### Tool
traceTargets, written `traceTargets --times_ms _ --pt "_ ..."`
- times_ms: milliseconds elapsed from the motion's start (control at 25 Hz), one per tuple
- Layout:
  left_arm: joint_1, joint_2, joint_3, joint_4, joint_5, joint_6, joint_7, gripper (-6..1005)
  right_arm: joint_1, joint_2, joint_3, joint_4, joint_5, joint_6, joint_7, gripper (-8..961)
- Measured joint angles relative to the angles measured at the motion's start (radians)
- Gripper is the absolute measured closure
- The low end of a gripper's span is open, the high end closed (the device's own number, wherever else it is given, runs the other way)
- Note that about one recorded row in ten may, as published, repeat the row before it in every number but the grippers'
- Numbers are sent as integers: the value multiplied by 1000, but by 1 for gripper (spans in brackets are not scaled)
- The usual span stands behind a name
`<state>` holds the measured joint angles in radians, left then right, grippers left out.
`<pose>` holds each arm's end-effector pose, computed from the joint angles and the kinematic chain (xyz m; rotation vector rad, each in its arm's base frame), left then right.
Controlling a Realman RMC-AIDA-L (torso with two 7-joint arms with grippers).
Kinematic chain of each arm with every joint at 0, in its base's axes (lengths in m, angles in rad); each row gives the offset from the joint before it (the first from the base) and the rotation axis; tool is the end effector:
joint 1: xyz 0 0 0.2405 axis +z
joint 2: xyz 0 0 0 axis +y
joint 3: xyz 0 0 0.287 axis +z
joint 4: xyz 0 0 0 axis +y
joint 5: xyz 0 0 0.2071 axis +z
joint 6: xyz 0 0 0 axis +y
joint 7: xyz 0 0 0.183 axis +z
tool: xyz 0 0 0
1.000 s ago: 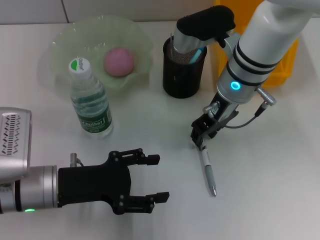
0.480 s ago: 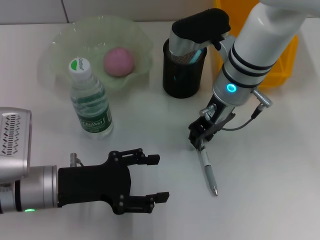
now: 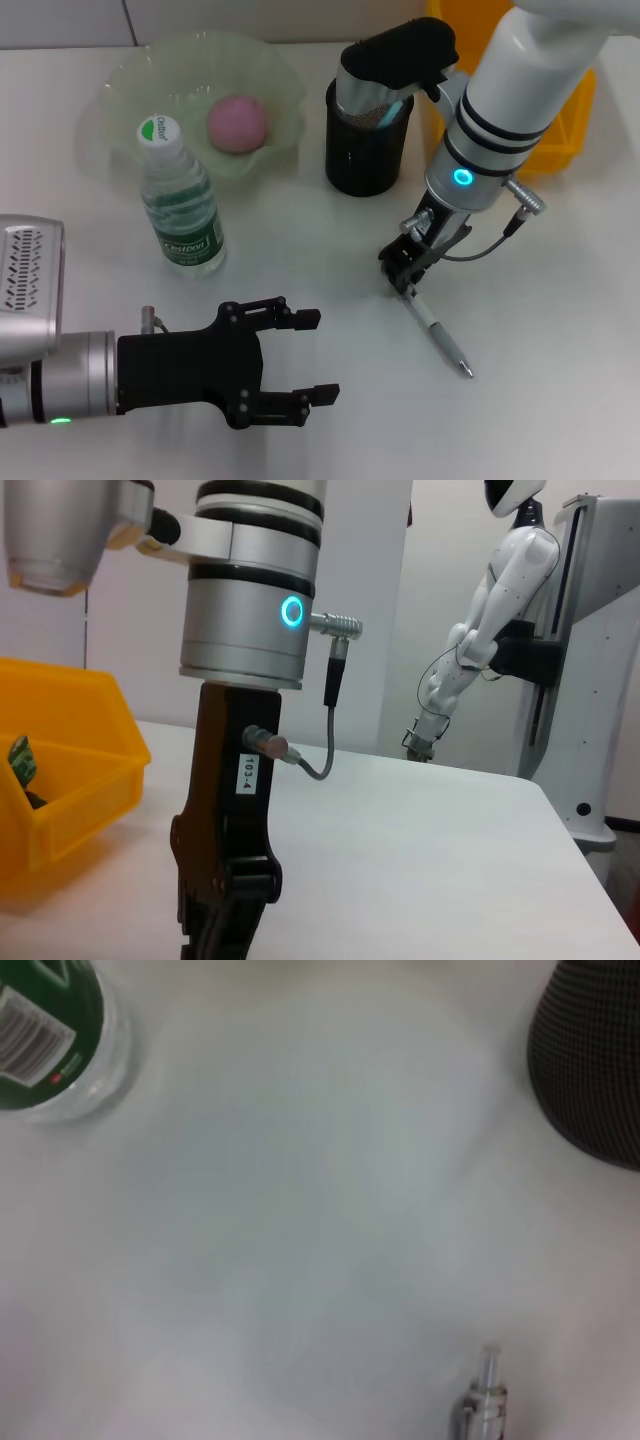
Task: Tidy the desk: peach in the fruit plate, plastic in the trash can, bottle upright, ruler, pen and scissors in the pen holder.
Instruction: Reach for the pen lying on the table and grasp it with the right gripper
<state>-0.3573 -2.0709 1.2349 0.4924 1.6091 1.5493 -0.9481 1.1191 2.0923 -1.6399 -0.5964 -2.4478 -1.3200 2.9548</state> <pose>-0.2759 0.2616 -0.1123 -2.9217 -0.2699 -0.8155 0.1726 0.4042 -0.1445 -2.4645 1.2467 -0.7812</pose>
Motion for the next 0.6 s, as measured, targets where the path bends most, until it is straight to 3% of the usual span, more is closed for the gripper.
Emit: traceTargets --times_ms 280,600 --pt "-1 0 0 0 0 0 -3 202 -29 0 -16 -68 -4 -13 0 903" --pt "-2 0 0 0 0 3 -6 201 -45 -2 -20 -128 -38 -52 0 902"
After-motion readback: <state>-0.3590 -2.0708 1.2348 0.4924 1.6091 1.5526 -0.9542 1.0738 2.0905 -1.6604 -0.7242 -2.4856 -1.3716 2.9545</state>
